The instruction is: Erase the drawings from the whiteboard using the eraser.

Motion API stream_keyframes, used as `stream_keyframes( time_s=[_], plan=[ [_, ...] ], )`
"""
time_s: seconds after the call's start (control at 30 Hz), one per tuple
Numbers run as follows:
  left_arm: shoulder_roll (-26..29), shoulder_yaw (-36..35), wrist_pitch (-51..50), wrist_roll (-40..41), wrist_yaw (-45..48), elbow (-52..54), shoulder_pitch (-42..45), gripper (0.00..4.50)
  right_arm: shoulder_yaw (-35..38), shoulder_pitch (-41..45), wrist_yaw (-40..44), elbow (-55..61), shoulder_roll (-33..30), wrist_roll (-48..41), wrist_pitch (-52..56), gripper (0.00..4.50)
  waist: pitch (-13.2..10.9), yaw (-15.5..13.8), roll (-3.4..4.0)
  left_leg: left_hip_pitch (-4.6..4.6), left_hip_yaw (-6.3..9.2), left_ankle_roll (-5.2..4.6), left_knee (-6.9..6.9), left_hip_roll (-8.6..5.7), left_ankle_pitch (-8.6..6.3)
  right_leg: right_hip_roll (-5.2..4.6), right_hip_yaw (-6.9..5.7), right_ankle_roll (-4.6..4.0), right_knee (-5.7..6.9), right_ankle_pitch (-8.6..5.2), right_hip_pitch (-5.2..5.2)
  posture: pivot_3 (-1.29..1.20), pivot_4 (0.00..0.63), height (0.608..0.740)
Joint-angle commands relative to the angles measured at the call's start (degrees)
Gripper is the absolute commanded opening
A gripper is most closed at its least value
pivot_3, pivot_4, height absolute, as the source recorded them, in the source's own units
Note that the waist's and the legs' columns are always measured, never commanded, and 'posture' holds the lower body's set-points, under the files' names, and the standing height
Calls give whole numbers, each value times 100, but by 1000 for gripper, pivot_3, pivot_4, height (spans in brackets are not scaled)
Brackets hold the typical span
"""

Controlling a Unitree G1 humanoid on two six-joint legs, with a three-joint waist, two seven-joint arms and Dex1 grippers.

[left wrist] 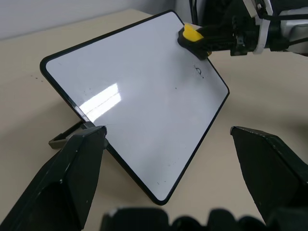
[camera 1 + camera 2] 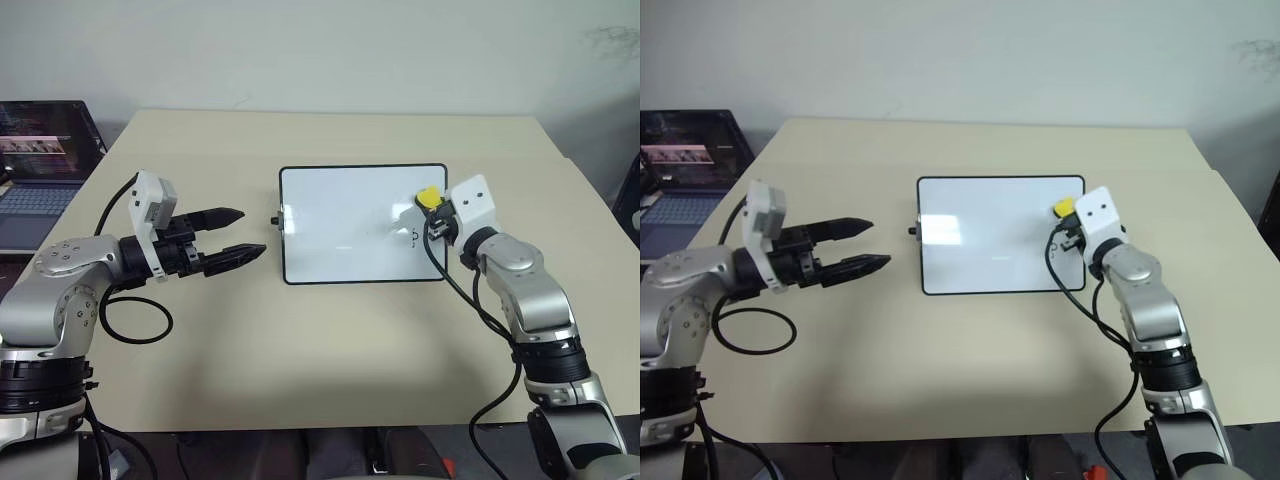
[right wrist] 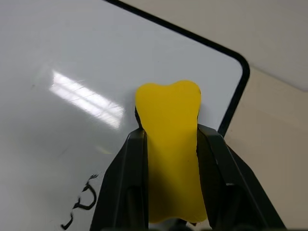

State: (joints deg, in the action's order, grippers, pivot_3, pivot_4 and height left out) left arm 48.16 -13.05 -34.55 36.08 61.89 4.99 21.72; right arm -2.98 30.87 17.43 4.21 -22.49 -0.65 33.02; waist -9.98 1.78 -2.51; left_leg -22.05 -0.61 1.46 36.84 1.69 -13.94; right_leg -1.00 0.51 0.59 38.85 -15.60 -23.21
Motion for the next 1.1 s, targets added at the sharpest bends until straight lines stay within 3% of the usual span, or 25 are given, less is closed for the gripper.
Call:
stream_keyframes(
  time_s=[0.03, 0.6, 1.1],
  plan=[
    [32, -15, 64, 1, -3, 118, 99, 4500, 54, 0, -75, -196, -70, 149, 42, 1018, 0, 0, 0, -1, 0, 0, -1, 0, 0, 0, 0, -1, -1, 0, 0, 0, 150, 740],
    [49, -60, 22, 37, -23, 195, 20, 4500, -1072, -1468, 1690, 840, -761, -242, 728, 1015, 2, 15, -3, 6, 0, 0, -6, 3, -1, 0, -2, -7, -2, -5, 1, 0, 150, 740],
    [23, 19, 66, -2, 8, 103, 131, 4500, -374, -620, 1402, 627, -980, -105, 618, 1012, -7, -8, 1, 2, -3, 0, 1, 1, 0, -2, 2, -13, -8, -9, 0, 0, 150, 740]
  ],
)
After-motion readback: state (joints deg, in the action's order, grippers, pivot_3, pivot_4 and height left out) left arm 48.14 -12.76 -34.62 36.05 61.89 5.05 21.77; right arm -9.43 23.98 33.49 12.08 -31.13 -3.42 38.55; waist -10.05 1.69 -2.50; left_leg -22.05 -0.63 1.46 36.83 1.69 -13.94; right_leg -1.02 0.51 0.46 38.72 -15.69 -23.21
